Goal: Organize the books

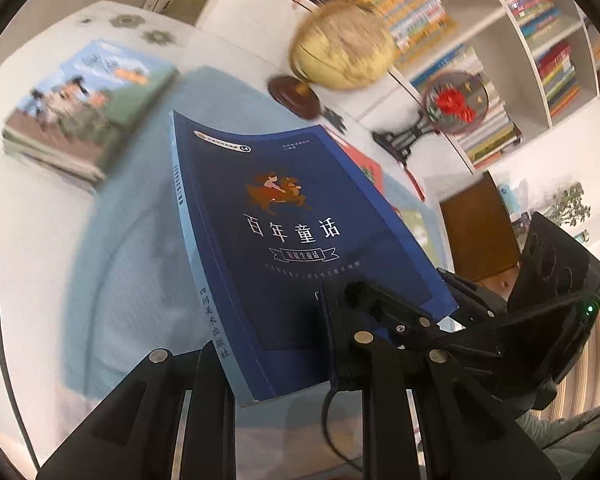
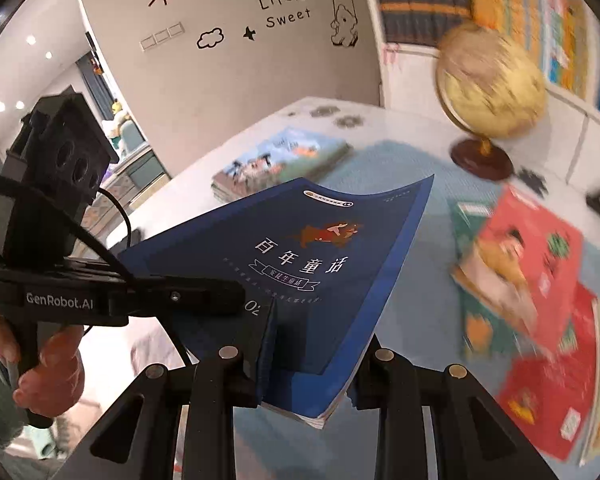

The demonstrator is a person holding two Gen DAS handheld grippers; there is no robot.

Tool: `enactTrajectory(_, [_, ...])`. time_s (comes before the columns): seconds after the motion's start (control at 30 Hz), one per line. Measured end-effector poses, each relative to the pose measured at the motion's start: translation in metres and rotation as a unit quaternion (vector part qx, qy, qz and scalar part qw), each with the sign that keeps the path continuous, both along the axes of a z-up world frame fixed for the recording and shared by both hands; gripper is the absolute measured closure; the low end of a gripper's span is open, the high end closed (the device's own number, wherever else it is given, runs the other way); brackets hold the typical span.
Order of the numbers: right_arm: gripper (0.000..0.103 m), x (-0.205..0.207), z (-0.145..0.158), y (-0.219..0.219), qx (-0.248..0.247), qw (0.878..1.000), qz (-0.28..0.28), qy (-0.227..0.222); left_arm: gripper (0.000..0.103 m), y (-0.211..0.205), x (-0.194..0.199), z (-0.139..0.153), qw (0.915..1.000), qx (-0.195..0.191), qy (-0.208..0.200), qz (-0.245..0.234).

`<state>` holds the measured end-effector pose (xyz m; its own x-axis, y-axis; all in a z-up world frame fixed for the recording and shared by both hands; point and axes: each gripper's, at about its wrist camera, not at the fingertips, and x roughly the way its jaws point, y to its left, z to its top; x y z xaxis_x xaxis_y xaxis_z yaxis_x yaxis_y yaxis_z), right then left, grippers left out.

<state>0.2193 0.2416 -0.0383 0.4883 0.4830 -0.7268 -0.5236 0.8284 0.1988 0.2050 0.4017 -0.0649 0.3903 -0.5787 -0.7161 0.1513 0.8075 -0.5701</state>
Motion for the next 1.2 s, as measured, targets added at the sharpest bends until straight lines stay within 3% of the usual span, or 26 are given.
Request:
enactTrajectory(0.27, [0.074, 0.068, 0.009, 0.101, 0.006, 1.0, 0.0, -0.02, 0.086, 0.103, 0.056, 0.007, 0.9994, 0.005, -0.03, 0.013])
enactTrajectory(0.47, [0.074, 0.132, -0.011, 0.156, -0.003, 0.999, -0.032, -0.012, 0.086, 0.151, 0.118, -0.013, 0.9995, -0.004, -0.021, 0.022])
enactTrajectory(0.53, [0.074, 0.149, -0.021, 0.164, -0.002, 0.999, -0.051, -0.002, 0.086, 0.159, 0.137, -0.023, 0.9997, -0.002, -0.018, 0.014])
enactTrajectory(0.7, [0.074, 0.169, -0.039, 0.169, 0.023, 0.995, -0.082, 0.043, 0.085, 0.182, 0.163, -0.052, 0.9986, -0.04, 0.024, 0.024])
enactTrajectory(0.9, [0.073, 0.167, -0.055, 0.188, 0.012, 0.995, -0.081, 0.065, 0.077, 0.21, 0.165, -0.076, 0.9947, -0.026, 0.065, 0.075])
enactTrajectory(1.2, [0.072, 0.172, -0.072, 0.193, 0.012, 0.99, -0.098, 0.1, 0.076, 0.213, 0.179, -0.085, 0.9926, 0.004, 0.061, 0.105])
